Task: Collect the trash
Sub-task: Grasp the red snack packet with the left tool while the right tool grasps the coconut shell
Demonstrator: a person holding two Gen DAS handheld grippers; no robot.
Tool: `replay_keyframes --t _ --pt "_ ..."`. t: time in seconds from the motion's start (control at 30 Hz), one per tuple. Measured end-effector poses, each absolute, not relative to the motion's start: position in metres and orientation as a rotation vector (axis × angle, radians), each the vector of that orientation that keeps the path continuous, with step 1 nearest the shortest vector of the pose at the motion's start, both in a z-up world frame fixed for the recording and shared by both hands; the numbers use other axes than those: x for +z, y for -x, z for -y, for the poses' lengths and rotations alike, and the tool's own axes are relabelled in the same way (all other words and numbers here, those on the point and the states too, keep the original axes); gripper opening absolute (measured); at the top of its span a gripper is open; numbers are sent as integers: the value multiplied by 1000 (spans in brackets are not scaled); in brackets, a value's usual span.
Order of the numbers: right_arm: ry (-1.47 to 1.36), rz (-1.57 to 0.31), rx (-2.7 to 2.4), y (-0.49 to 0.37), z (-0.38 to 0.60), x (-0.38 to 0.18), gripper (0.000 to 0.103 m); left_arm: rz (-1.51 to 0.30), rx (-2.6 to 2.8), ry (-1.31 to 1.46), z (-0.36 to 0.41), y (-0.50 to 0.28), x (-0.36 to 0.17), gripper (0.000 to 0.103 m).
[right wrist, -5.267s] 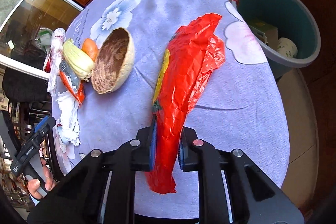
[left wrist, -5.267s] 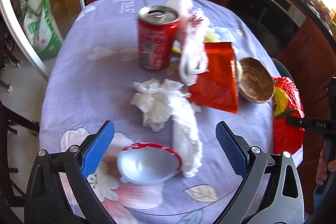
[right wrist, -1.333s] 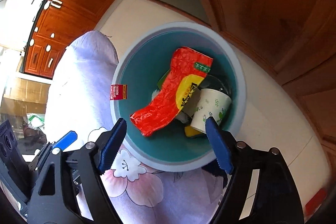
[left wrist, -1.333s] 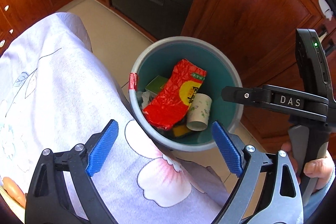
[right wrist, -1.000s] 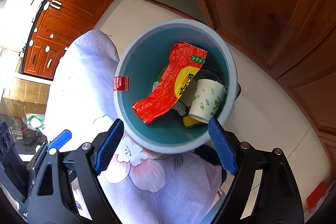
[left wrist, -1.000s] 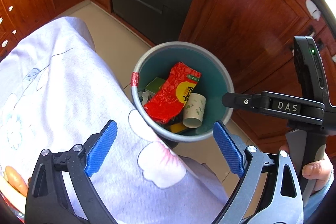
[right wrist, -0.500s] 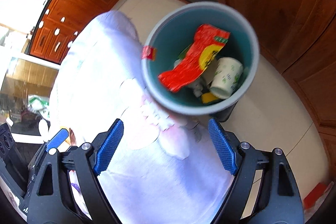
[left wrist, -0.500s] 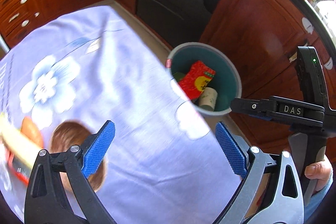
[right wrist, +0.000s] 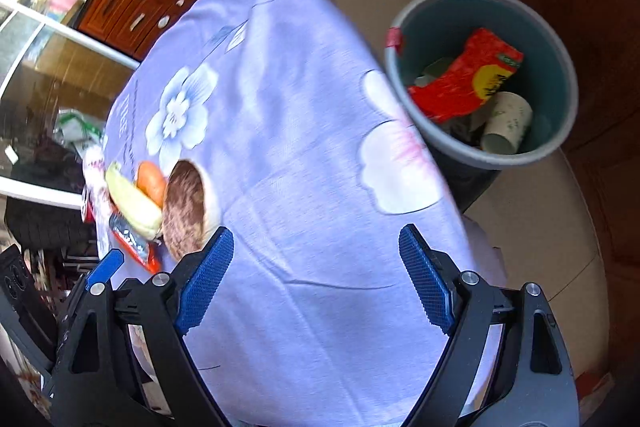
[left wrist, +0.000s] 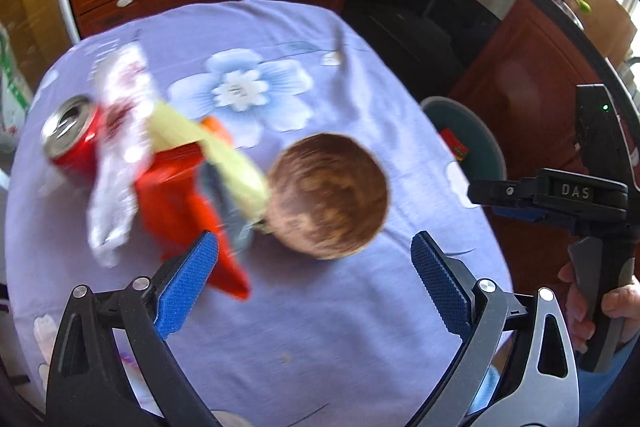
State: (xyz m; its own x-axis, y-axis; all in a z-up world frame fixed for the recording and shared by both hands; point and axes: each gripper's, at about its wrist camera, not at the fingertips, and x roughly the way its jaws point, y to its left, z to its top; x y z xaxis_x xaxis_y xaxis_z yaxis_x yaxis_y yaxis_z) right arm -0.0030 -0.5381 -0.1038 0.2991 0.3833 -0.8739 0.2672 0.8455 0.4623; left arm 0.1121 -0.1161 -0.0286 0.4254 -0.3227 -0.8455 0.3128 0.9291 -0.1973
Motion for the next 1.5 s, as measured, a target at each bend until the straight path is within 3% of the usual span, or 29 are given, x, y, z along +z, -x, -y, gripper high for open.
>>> replay_keyframes --t 0.33,0.77,0.83,0.9,0.97,1.0,1.1,1.17,1.23,1.37,1.5 --pt "-539 -1334 137 -9 488 -106 81 -1114 -249 136 36 -122 -58 97" --pt "-512 -1341 159 -31 466 -121 81 -1112 -247 171 43 -146 -80 96" --pt "-503 -1338 157 -33 464 -123 81 -1108 -251 151 43 -142 -82 83" --pt "-495 -1334 161 -38 459 -124 81 -1131 -274 149 43 -141 -86 63" --pt "-493 -1334 170 -41 454 -126 80 -1144 -292 152 41 -139 -89 56" --pt "-487 -1332 174 -43 450 -127 78 -1139 -298 146 41 -137 -89 50" --pt "-471 -1327 195 -46 441 -129 59 -1141 -312 141 40 -134 -87 46" --pt "-466 -1328 221 -49 435 -132 41 -1144 -324 144 39 -130 -88 45" --pt "-468 -1343 224 -50 433 -137 15 -1147 -329 135 40 -126 -87 43" --pt "-475 -1327 226 -48 435 -133 7 -1151 -331 139 40 -117 -84 42" --pt "-478 -1303 212 -40 450 -125 7 -1154 -334 137 42 -103 -81 42"
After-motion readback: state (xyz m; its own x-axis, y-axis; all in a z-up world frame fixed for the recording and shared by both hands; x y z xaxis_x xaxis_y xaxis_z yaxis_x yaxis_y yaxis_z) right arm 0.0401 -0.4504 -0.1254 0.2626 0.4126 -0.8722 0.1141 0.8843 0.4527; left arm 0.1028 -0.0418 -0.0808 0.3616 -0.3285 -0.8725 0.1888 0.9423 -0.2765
